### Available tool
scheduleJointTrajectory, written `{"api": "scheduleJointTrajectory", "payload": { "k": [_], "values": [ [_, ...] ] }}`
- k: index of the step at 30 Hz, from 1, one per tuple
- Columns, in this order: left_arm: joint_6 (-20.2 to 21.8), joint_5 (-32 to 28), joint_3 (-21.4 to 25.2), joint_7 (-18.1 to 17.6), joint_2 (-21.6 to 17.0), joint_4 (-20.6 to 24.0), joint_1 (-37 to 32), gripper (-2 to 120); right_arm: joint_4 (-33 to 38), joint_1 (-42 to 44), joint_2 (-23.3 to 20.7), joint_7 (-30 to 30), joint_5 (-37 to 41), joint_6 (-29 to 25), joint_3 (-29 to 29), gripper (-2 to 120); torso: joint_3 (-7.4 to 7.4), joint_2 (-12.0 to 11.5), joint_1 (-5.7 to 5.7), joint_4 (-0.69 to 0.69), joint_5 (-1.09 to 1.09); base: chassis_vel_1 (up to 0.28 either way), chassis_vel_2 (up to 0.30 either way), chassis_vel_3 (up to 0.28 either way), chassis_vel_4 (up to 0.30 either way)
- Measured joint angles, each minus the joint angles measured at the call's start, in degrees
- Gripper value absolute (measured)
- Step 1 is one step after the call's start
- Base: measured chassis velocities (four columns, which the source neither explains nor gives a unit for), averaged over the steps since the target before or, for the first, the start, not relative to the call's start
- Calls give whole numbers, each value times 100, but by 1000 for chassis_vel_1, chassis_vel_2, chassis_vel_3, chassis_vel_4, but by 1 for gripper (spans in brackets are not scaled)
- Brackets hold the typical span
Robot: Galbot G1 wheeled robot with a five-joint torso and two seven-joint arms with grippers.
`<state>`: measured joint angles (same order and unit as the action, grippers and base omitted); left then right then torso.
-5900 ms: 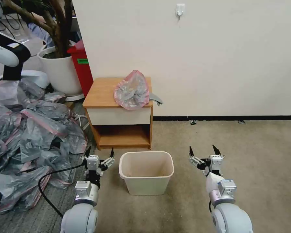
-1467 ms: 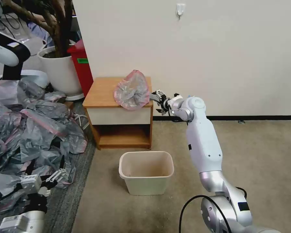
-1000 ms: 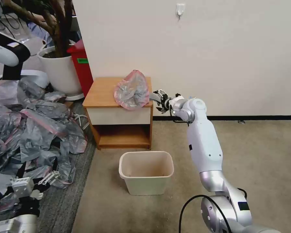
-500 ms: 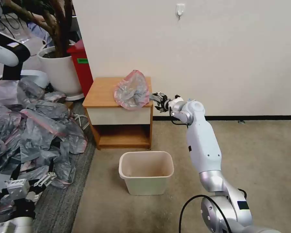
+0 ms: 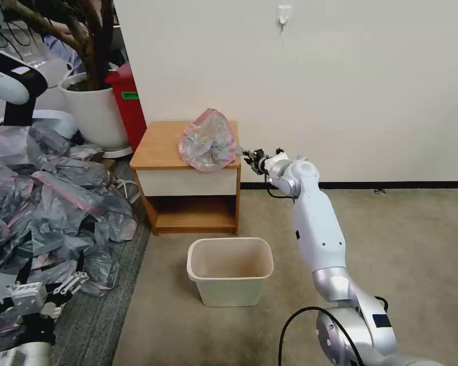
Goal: Pick up the garbage bag from the table and place it over the trash can.
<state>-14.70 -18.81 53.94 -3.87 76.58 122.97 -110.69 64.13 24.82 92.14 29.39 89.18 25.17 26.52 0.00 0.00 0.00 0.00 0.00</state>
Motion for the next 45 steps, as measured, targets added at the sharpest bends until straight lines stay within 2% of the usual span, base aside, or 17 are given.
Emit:
{"api": "scheduleJointTrajectory", "payload": {
  "k": [8, 13, 28, 45],
  "values": [
    [-49, 27, -32, 0, 11, -55, 11, 100, 66, 80, 0, -67, -172, -86, -39, 9, 0, 0, 0, 0, 0, 0, 0, 0, 0],
    [-59, 28, -46, 0, -2, -92, 46, 100, 258, 176, 0, -61, -222, -117, -88, 0, 0, 0, 0, 0, 0, 0, 0, 0, 0],
    [-85, 21, -51, 0, -58, -135, 88, 100, 890, 433, 0, 129, -381, -319, -224, 0, 0, 0, 0, 0, 0, 0, 0, 0, 0],
    [-97, -5, -168, -5, -207, -346, 347, 100, 2220, 1318, -1, 846, -378, -486, -639, 0, 0, 0, 0, 0, 0, 0, 0, 0, 0]
  ]
}}
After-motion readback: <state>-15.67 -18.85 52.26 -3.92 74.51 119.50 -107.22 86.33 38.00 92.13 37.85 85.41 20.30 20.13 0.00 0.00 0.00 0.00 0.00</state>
